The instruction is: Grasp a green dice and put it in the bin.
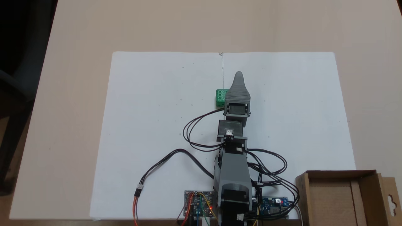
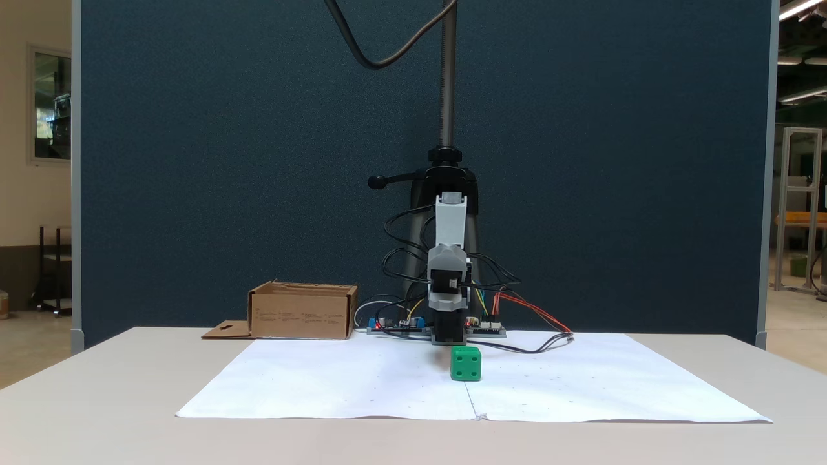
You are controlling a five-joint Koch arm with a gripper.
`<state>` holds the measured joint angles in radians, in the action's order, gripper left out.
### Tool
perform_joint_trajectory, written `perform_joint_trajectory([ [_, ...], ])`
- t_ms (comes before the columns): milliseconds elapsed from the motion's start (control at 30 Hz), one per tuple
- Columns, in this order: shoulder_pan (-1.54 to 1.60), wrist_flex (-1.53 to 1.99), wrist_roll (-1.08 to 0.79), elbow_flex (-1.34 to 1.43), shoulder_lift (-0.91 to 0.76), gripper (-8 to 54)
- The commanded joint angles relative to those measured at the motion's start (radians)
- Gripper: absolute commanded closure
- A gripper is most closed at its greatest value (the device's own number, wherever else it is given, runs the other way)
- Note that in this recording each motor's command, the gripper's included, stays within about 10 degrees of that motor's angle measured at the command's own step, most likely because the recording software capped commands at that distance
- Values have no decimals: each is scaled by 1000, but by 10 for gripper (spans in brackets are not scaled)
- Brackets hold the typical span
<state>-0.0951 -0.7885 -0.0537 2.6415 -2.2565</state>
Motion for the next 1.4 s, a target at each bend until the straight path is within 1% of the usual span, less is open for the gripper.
perform_joint_trajectory([
  [0,-20,-175,-29,-46,-110,40],
  [133,-20,-238,-28,-178,-112,30],
  [200,-20,-192,-28,-239,-112,30],
  [267,-20,17,-26,-387,-115,30],
  [400,-21,271,-26,-587,-115,9],
  [633,-41,716,-21,-920,-109,12],
  [667,-60,839,-18,-959,-109,15],
  [733,-114,929,-17,-979,-109,20],
  [767,-118,1041,-15,-983,-109,25],
  [867,-117,1190,9,-1067,-89,25],
  [900,-115,1337,15,-1120,-75,25],
  [967,-104,1419,29,-1181,2,25],
  [1067,-78,1627,64,-1289,58,23],
  [1200,-12,1844,115,-1316,86,24],
  [1367,60,2110,193,-1318,178,22],
])
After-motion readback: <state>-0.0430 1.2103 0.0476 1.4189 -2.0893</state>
